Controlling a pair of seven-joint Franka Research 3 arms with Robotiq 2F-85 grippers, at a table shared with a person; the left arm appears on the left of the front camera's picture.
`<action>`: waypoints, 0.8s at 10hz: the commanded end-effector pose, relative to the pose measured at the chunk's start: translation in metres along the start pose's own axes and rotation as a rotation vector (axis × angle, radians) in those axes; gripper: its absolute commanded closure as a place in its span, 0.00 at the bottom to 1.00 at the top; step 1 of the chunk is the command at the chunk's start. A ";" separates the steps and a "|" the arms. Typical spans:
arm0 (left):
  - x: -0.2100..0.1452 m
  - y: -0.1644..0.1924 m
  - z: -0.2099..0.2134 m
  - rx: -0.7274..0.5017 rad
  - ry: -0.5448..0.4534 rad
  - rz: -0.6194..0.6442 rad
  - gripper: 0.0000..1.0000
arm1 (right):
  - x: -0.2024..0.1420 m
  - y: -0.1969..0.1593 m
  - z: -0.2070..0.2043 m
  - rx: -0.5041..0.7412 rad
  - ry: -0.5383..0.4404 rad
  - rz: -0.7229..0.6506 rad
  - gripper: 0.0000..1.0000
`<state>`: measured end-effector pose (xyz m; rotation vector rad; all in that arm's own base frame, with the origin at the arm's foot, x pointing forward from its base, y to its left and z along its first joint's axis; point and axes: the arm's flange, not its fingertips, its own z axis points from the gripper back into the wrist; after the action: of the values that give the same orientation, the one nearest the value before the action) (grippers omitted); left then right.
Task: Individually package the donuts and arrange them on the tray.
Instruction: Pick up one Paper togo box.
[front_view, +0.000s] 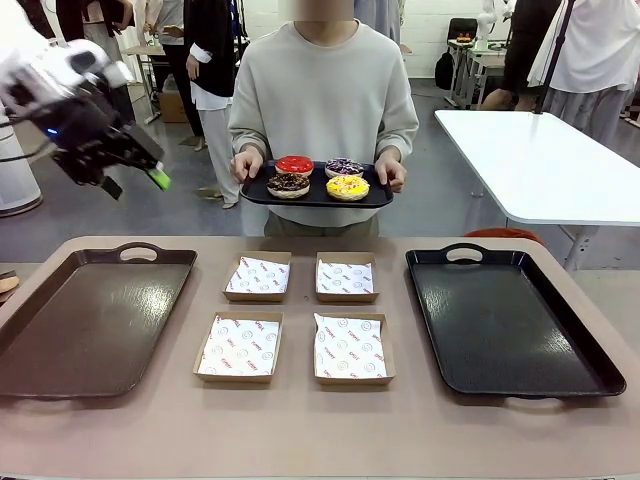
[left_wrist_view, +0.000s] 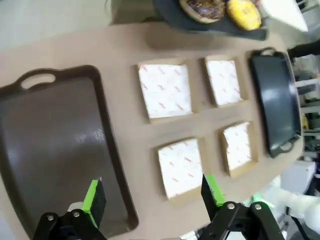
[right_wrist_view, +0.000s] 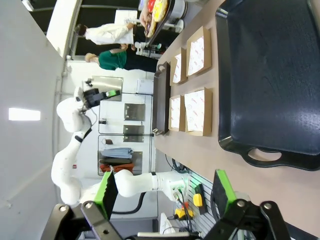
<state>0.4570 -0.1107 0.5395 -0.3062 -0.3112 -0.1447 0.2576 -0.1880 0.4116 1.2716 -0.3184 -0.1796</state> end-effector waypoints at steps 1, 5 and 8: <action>0.039 -0.008 -0.035 0.095 0.030 0.053 0.00 | 0.001 -0.001 0.000 0.002 -0.003 -0.004 0.00; 0.064 -0.021 -0.121 0.225 0.114 0.056 0.00 | 0.001 -0.001 0.000 0.002 -0.003 -0.004 0.00; 0.059 -0.039 -0.172 0.234 0.175 0.044 0.00 | 0.001 -0.001 0.000 0.002 -0.003 -0.004 0.00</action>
<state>0.5455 -0.1947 0.4161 -0.0882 -0.1563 -0.1047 0.2578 -0.1878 0.4116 1.2711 -0.3176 -0.1792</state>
